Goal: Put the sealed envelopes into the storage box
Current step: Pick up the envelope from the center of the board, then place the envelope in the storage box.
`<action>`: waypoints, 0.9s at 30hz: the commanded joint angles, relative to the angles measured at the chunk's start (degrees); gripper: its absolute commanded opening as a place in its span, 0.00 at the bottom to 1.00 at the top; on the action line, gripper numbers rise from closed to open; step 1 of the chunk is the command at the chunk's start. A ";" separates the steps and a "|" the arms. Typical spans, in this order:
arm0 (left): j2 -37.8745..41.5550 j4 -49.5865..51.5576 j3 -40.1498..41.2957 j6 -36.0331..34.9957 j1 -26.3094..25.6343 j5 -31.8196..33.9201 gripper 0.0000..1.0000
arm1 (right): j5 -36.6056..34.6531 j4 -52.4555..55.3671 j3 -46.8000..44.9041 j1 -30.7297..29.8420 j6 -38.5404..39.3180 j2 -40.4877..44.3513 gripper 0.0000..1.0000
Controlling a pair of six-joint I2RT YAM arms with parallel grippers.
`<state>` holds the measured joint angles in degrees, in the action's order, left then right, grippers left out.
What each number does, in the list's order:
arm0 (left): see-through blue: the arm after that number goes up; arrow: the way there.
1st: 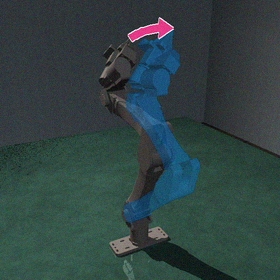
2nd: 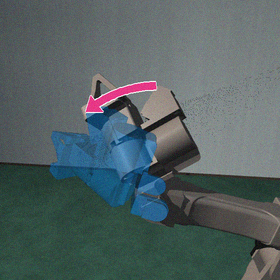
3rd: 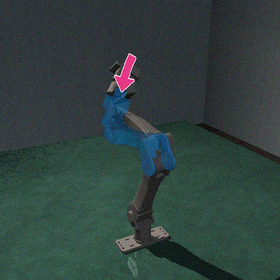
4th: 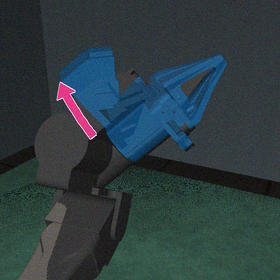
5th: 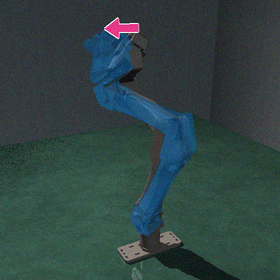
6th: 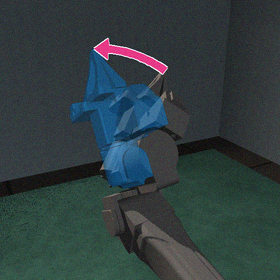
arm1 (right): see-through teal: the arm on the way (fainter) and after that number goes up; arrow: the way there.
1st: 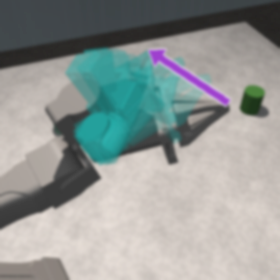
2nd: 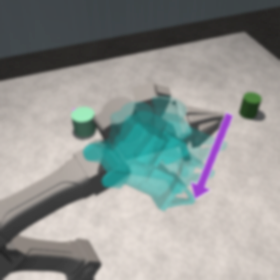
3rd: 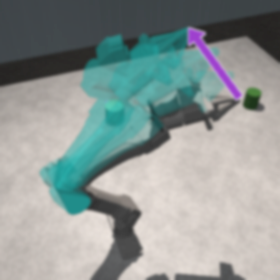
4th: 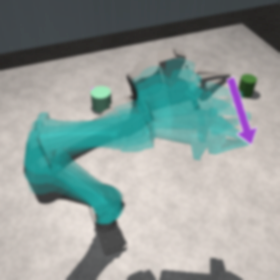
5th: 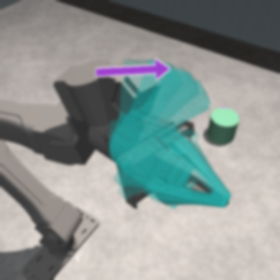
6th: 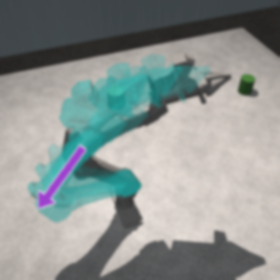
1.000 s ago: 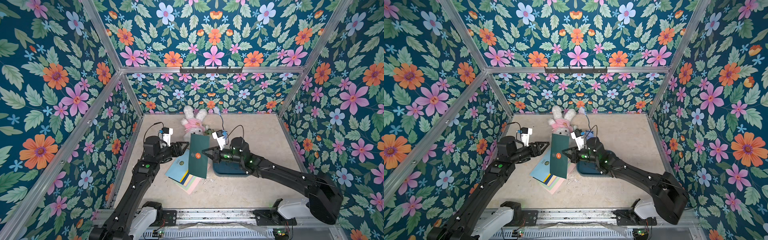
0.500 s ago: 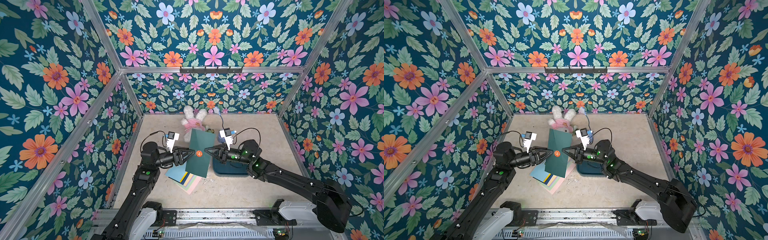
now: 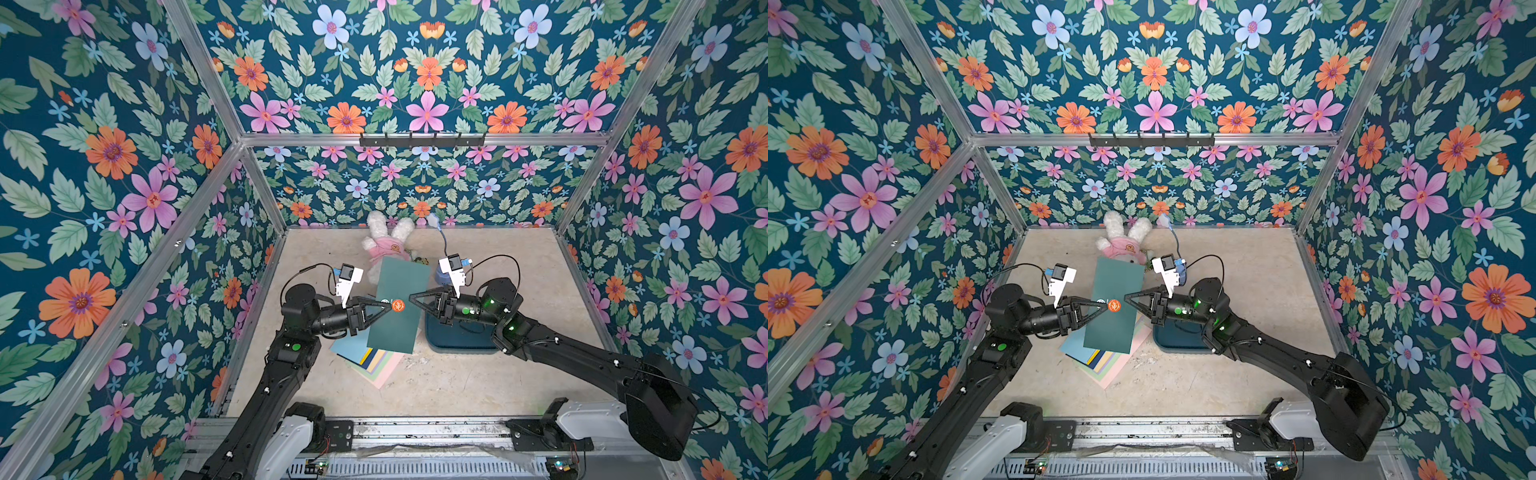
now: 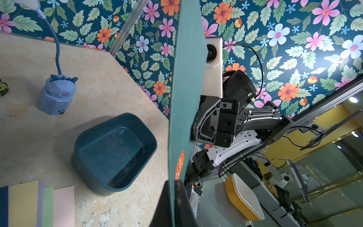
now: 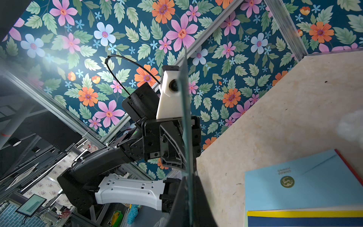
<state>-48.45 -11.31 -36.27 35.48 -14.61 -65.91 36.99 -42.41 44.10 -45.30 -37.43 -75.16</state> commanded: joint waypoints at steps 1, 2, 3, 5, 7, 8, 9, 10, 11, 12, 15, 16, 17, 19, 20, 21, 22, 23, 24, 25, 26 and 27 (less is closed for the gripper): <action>-1.00 10.12 -4.29 -10.48 -0.26 6.13 0.00 | 0.55 4.32 0.15 2.30 3.52 1.06 0.25; -1.74 15.22 -6.30 -15.11 -0.63 9.24 0.00 | -0.77 7.26 -0.34 4.00 4.49 1.80 0.35; -2.76 19.20 -8.07 -19.76 -1.37 11.96 0.00 | -2.70 10.05 -1.13 6.11 5.84 2.63 0.39; -4.41 22.60 -10.47 -26.21 -4.11 18.78 0.00 | -7.78 15.20 -3.32 10.01 8.55 5.32 0.42; -7.35 27.26 -14.11 -33.16 -7.77 25.49 0.00 | -13.29 19.25 -6.21 14.15 10.78 8.54 0.42; -9.45 29.34 -16.50 -35.83 -9.70 27.94 0.00 | -16.23 22.44 -7.25 16.34 12.08 10.14 0.42; -11.82 31.06 -18.88 -38.59 -11.20 29.77 0.00 | -18.81 25.41 -7.91 18.71 12.86 11.49 0.42; -14.09 32.14 -20.85 -40.35 -12.51 31.29 0.00 | -20.28 27.30 -8.66 20.84 13.14 12.38 0.42; -16.50 33.50 -23.35 -43.08 -13.85 32.19 0.00 | -21.56 29.82 -9.32 23.47 13.54 13.26 0.42; -19.38 35.22 -26.10 -46.02 -15.44 33.26 0.00 | -23.27 32.19 -9.81 25.88 13.77 14.02 0.42; -28.22 42.12 -35.78 -54.61 -19.64 35.54 0.00 | -25.96 34.86 -12.68 31.78 14.52 16.89 0.41; -31.33 44.53 -39.11 -56.78 -20.80 35.90 0.00 | -26.94 35.28 -13.54 33.23 14.57 17.79 0.41; -35.01 47.74 -43.07 -59.38 -22.16 36.62 0.00 | -27.61 35.35 -14.61 34.80 14.57 18.77 0.41; -42.79 54.20 -51.26 -63.40 -25.01 39.13 0.00 | -28.05 35.29 -16.36 37.23 14.77 20.15 0.41; -46.80 57.67 -55.96 -65.42 -26.17 40.09 0.00 | -28.49 35.34 -16.96 37.96 15.08 20.67 0.41; -50.75 61.13 -60.27 -67.13 -27.20 40.18 0.00 | -29.07 35.69 -17.34 38.39 15.49 21.00 0.41; -53.84 63.64 -63.87 -68.35 -27.77 40.16 0.00 | -29.77 35.82 -17.68 38.59 15.73 21.14 0.41; -57.12 65.96 -67.59 -69.75 -28.46 40.24 0.00 | -30.88 35.81 -18.09 38.66 15.96 21.10 0.41; -60.47 68.56 -71.48 -71.20 -28.94 39.93 0.00 | -31.85 35.66 -18.46 38.83 15.85 21.02 0.41; -63.25 70.89 -74.88 -72.14 -29.34 39.55 0.00 | -33.07 35.71 -18.73 38.98 15.49 20.93 0.41; -66.15 73.06 -78.24 -73.13 -29.67 39.14 0.00 | -35.69 35.69 -19.22 39.27 14.96 21.20 0.41; -69.21 75.17 -81.87 -73.86 -30.06 39.08 0.00 | -37.95 34.75 -20.52 39.46 15.01 21.95 0.42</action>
<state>-112.57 52.12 -112.12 -32.01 -44.03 -27.03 5.98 -7.07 24.86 -6.26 -22.83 -54.04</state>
